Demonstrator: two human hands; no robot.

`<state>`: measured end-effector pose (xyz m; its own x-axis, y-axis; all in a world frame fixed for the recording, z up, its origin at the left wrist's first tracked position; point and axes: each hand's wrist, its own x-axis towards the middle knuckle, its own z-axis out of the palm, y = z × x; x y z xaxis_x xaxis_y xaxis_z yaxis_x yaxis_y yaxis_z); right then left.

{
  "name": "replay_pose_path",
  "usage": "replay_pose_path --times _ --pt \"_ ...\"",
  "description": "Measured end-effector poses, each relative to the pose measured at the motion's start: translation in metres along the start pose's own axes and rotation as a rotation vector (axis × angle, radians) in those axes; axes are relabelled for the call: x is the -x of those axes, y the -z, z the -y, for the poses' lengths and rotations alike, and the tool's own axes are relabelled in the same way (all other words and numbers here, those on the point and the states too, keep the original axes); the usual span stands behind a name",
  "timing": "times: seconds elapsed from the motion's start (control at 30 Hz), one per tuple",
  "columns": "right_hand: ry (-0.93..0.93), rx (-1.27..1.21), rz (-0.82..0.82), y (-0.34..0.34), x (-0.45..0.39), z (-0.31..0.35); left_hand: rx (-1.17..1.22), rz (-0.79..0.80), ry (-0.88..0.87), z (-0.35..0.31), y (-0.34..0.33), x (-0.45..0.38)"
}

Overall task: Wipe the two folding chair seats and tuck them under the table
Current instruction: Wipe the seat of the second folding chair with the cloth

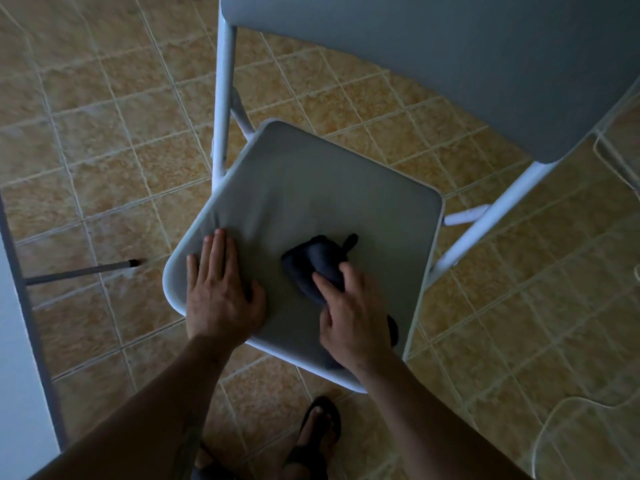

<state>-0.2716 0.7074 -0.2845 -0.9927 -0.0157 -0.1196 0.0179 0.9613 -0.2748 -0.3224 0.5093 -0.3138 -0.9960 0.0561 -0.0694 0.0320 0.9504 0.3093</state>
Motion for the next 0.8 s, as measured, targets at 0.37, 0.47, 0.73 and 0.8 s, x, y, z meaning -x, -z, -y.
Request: replay_pose_path --times 0.37,0.47,0.73,0.8 --pt "0.053 0.002 0.042 0.013 0.001 -0.035 -0.011 -0.006 0.026 -0.001 -0.002 -0.001" --pt "-0.148 -0.005 -0.021 0.018 0.003 -0.064 -0.008 -0.005 0.020 -0.002 -0.001 -0.002" --pt "-0.430 -0.113 0.057 0.031 0.012 -0.065 -0.016 0.107 -0.087 0.008 0.008 0.001" --pt "-0.467 -0.180 0.110 0.036 0.012 -0.055 0.043 0.149 -0.150 0.020 0.023 0.008"
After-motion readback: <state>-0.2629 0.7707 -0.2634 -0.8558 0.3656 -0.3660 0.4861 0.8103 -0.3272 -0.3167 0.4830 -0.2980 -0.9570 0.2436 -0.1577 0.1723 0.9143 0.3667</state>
